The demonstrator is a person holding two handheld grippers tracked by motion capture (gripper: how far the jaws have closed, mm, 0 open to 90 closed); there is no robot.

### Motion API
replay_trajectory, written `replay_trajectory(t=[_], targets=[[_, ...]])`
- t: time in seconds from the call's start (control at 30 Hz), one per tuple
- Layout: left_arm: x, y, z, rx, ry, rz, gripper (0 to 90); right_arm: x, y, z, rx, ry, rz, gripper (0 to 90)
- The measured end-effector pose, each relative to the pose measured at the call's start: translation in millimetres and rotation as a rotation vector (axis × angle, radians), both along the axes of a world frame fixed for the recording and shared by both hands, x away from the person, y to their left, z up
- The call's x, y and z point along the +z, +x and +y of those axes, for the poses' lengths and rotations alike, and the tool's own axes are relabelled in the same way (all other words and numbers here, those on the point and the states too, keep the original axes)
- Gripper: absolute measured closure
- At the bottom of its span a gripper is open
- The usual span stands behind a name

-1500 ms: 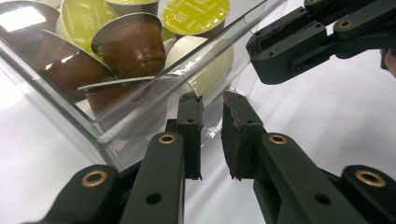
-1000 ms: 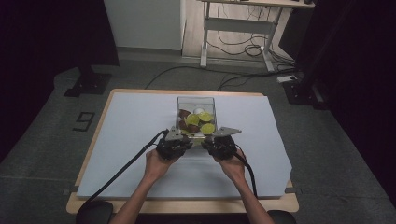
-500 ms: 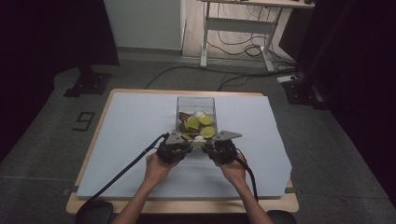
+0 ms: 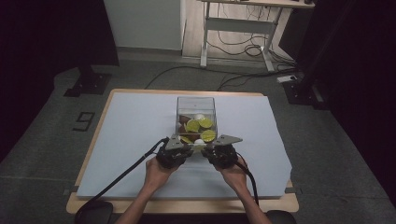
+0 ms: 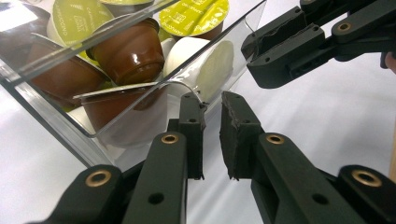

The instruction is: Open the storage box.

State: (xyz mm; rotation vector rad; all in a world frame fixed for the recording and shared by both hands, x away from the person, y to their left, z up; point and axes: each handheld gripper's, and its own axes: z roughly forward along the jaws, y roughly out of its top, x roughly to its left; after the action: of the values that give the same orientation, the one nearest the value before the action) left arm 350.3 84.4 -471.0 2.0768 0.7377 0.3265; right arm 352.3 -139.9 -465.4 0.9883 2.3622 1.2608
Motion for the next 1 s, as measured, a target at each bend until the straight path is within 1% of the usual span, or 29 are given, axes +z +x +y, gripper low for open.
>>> replay_trajectory(t=[0.13, 0.27, 0.33, 0.5, 0.63, 1.0], targets=[[-0.2, -4.8, 0.1, -0.002, 0.003, -0.002, 78.7, -0.4, -4.3, 0.0, 0.003, -0.003, -0.003, 77.5], [-0.5, -11.9, -0.5, 0.007, 0.0, -0.003, 78.5, -0.9, -10.1, -0.2, 0.01, -0.005, -0.004, 77.4], [-0.5, -13.0, -0.5, 0.008, 0.001, -0.003, 78.5, -1.0, -12.4, 0.1, 0.011, -0.006, -0.004, 77.3], [-1.2, -20.3, -0.9, 0.01, -0.009, 0.0, 78.5, -1.3, -17.5, -0.5, 0.018, -0.006, -0.004, 77.3], [-2.1, -25.5, -1.2, 0.005, -0.018, 0.001, 78.5, -1.6, -22.6, -1.9, 0.023, -0.006, -0.005, 77.3], [-4.3, -41.0, -0.4, -0.009, -0.023, -0.009, 78.5, -2.3, -37.1, -3.5, 0.038, -0.005, 0.0, 77.3]])
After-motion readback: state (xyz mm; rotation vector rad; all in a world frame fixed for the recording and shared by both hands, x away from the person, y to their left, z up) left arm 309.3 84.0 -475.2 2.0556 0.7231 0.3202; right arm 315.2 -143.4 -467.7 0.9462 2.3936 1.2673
